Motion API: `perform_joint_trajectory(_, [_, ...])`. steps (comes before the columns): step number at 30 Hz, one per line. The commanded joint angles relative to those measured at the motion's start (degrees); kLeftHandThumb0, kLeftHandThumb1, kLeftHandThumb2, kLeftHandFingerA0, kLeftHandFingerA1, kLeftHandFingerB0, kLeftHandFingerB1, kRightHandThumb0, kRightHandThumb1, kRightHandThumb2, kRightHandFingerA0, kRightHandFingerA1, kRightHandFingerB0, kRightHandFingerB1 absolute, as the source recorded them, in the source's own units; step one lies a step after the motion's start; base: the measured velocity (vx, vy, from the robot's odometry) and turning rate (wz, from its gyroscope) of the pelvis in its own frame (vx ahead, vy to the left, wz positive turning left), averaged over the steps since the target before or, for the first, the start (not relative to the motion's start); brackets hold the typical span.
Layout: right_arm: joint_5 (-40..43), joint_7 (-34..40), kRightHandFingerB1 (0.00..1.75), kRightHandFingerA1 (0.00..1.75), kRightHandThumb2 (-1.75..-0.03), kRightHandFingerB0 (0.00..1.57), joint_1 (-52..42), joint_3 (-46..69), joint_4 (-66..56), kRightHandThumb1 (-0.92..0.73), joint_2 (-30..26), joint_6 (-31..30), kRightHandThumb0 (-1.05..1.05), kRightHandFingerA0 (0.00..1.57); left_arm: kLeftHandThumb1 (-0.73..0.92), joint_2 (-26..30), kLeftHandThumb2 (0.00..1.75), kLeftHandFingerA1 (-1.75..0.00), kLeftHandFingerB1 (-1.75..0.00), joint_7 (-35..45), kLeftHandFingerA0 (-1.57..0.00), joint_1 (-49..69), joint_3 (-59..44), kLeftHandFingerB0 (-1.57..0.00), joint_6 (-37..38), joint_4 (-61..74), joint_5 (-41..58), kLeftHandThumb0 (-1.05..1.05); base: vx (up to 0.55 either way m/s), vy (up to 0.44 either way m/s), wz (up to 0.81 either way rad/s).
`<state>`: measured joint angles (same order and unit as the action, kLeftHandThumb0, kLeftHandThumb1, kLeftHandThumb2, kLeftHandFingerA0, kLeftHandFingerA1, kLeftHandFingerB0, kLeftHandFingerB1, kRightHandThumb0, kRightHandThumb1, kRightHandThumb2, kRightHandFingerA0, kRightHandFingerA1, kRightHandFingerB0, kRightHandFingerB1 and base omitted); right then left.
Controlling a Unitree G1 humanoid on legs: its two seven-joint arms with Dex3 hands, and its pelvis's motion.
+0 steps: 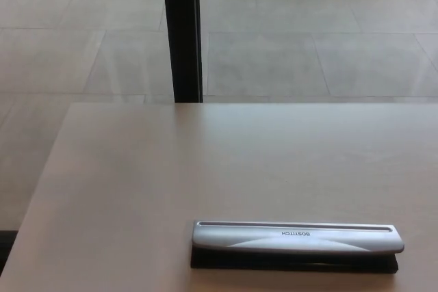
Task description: A hole pucnch is kept on the middle on the desk infront of the robot and the robot uses both its hands as fists to press on it and use it
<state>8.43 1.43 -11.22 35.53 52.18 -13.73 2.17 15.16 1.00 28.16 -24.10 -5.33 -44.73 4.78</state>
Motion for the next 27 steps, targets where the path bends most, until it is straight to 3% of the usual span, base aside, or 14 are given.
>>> perform_joint_trajectory(1, [8.50, 0.68, 0.54, 0.68, -0.59, 0.56, -0.37, 5.99, -3.18, -0.66, 0.26, -0.56, -0.46, 0.75, 0.39, 0.43, 0.56, -0.99, -0.69, 1.68, -1.12, 2.00, -4.94, -0.76, -5.24, 3.25, 6.06, -0.34, 0.00, 0.000, 0.00])
perform_joint_trajectory(4, [13.43, 2.67, 0.53, 0.74, -0.60, 0.42, 2.04, 12.33, -1.49, -0.74, -2.15, -4.21, -0.44, 0.54, 0.43, -0.78, 0.67, -0.82, -0.73, 0.49, -0.95, 3.09, -10.30, -0.68, -8.32, 6.75, 10.25, -0.29, 0.00, 0.000, 0.00])
perform_joint_trajectory(6, [15.50, 2.83, 0.51, 1.25, -0.62, 0.24, 4.13, 16.24, 1.43, -0.71, -6.38, -5.01, -0.47, 0.71, 0.48, 1.66, 0.69, -0.75, -0.65, -1.40, -0.87, -0.19, -13.39, -0.50, -8.82, 2.01, 10.81, -0.31, 0.00, 0.000, 0.00])
perform_joint_trajectory(7, [15.38, 2.76, 0.51, 1.25, -0.62, 0.24, 4.23, 16.43, 1.57, -0.71, -6.42, -5.03, -0.47, 0.71, 0.48, 1.60, 0.69, -0.75, -0.65, -1.33, -0.87, -0.25, -13.60, -0.50, -8.92, 2.04, 10.65, -0.31, 0.00, 0.000, 0.00])
perform_joint_trajectory(8, [16.47, 4.35, 0.58, 1.11, -0.90, 0.27, 5.39, 18.35, 1.43, -0.52, -6.85, -4.83, -0.53, 0.93, 0.54, 2.24, 0.69, -0.75, -0.66, -0.97, -0.83, -0.56, -14.27, -0.54, -9.42, 3.07, 10.69, -0.35, 0.00, 0.000, 0.00])
perform_joint_trajectory(9, [16.69, 4.66, 0.46, 1.12, -0.60, 0.21, 6.03, 18.99, 1.65, -0.69, -7.48, -4.86, -0.50, 0.74, 0.57, 2.62, 0.68, -0.76, -0.66, -1.93, -0.90, -1.59, -15.47, -0.57, -10.37, 2.82, 11.34, -0.36, 0.00, 0.000, 0.00])
perform_joint_trajectory(10, [16.78, 4.85, 0.46, 1.12, -0.60, 0.21, 6.84, 19.70, 2.05, -0.69, -8.37, -4.94, -0.50, 0.74, 0.57, 3.05, 0.68, -0.76, -0.66, -3.42, -0.90, -3.10, -17.27, -0.57, -11.76, 2.31, 12.23, -0.36, 0.00, 0.000, 0.00])
perform_joint_trajectory(11, [18.68, 6.26, 0.57, 0.77, -0.66, 0.29, 10.56, 22.30, 2.91, -0.71, -11.32, -4.03, -0.41, 0.73, 0.58, 3.70, 0.72, -0.95, -0.71, -6.44, -1.10, -5.42, -19.99, -0.71, -10.39, 5.22, 13.24, -0.37, 0.00, 0.000, 0.00])
perform_joint_trajectory(13, [21.77, 7.60, 0.50, 0.69, -0.67, 0.29, 14.14, 25.83, 1.95, -0.71, -12.40, -4.05, -0.36, 0.65, 0.55, 5.01, 0.74, -0.79, -0.71, -6.87, -1.05, -8.61, -22.26, -0.77, -8.69, 4.62, 14.15, -0.34, 0.00, 0.000, 0.00])
perform_joint_trajectory(16, [20.72, 13.81, 0.65, 0.93, -1.07, 0.50, 22.35, 26.49, -0.45, -0.50, -16.46, -4.07, -0.23, 1.05, 0.48, 6.63, 0.68, -0.81, -0.65, -11.76, -1.07, -16.62, -26.34, -0.93, -8.55, 10.58, 16.36, -0.43, 0.00, 0.000, 0.00])
perform_joint_trajectory(22, [20.15, 13.92, 0.58, 0.97, -1.07, 0.75, 28.01, 26.13, -6.21, -0.54, -17.93, -3.97, -0.25, 1.03, 0.39, 9.92, 0.81, -1.17, -0.59, -12.02, -1.14, -26.90, -28.22, -0.96, -8.50, 13.80, 16.12, -0.37, 0.00, 0.000, 0.00])
perform_joint_trajectory(24, [20.50, 16.29, 0.67, 1.29, -1.16, 0.89, 31.81, 25.38, -12.61, -0.44, -17.28, -4.62, -0.25, 1.02, 0.50, 10.25, 0.94, -1.39, -0.83, -15.01, -1.12, -34.23, -28.29, -1.01, -11.43, 20.99, 17.96, -0.38, 0.00, 0.000, 0.00])
perform_joint_trajectory(26, [20.15, 16.78, 0.78, 1.41, -1.10, 0.92, 33.04, 24.60, -15.09, -0.48, -17.10, -5.18, -0.28, 1.06, 0.45, 9.28, 1.07, -1.30, -1.00, -15.44, -1.29, -36.80, -28.04, -0.98, -9.86, 23.09, 17.97, -0.41, 0.00, 0.000, 0.00])
perform_joint_trajectory(27, [20.20, 16.66, 0.91, 1.52, -1.02, 0.97, 33.96, 23.97, -16.75, -0.51, -16.84, -5.63, -0.33, 1.15, 0.31, 8.32, 1.18, -1.54, -1.03, -17.67, -1.16, -39.35, -27.43, -1.20, -8.07, 24.67, 16.75, -0.51, 0.00, 0.000, 0.00])
